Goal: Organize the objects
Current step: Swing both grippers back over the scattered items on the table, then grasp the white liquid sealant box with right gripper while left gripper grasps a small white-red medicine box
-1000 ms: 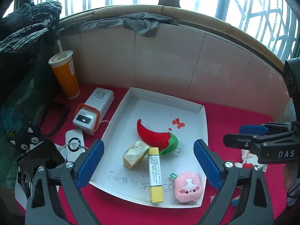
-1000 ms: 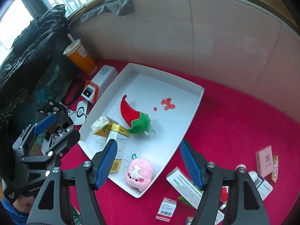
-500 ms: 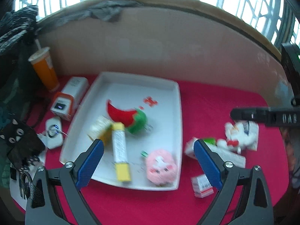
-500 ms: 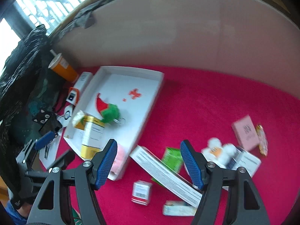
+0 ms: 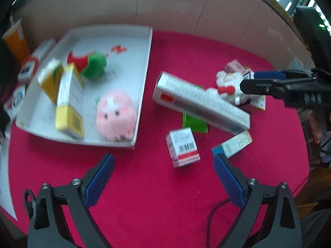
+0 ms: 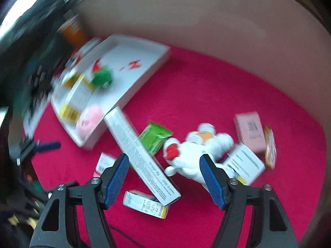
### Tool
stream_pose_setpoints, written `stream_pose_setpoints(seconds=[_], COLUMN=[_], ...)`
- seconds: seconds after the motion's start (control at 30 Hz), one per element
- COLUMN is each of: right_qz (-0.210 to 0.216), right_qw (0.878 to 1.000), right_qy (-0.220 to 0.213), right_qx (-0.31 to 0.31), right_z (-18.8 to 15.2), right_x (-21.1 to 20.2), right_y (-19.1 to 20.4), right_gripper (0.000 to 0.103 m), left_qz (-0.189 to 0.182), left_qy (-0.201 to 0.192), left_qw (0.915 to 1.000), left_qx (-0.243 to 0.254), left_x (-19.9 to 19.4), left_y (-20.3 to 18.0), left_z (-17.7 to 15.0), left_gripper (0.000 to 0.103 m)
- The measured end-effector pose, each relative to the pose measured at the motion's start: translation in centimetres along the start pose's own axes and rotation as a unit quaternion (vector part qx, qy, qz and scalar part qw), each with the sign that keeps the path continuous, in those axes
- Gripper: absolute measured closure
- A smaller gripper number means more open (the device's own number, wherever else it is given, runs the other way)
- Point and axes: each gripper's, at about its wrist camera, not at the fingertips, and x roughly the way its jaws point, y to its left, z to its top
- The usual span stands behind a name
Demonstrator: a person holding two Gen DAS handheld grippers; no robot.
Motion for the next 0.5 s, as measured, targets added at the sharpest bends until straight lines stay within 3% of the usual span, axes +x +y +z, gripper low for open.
stream_pose_setpoints(seconds=[0.13, 0.27, 0.43, 0.47, 0.5], right_qz=[-0.003, 0.006, 0.007, 0.006, 0.007], right_qw=[0.996, 0.991, 0.981, 0.979, 0.977], right_qy=[0.016, 0.043, 0.075, 0.082, 0.086], right_qx=[-0.091, -0.130, -0.179, -0.188, -0.194], right_z=[0.3, 0.7, 0.6, 0.6, 0.5], right_x=[2.2, 5.1, 7.9, 8.4, 8.7], right_y=[2.5, 3.5, 5.1, 5.4, 5.6], right_gripper=[0.028, 0.028, 0.030, 0.042, 0.069], left_qz=[0.010, 0.033, 0.036, 0.034, 0.031], left_qy=[0.005, 0.010, 0.018, 0.019, 0.019], left_qw=[0.9992, 0.9970, 0.9939, 0.9935, 0.9933], left_qx=[-0.039, -0.069, -0.103, -0.107, -0.110], left_x=[0.4, 0.3, 0.4, 0.6, 0.6], left_y=[0.5, 1.2, 1.4, 1.3, 1.1], left_z=[-1.3, -2.5, -3.5, -3.6, -3.7], left_gripper=[0.007, 0.007, 0.007, 0.007, 0.007])
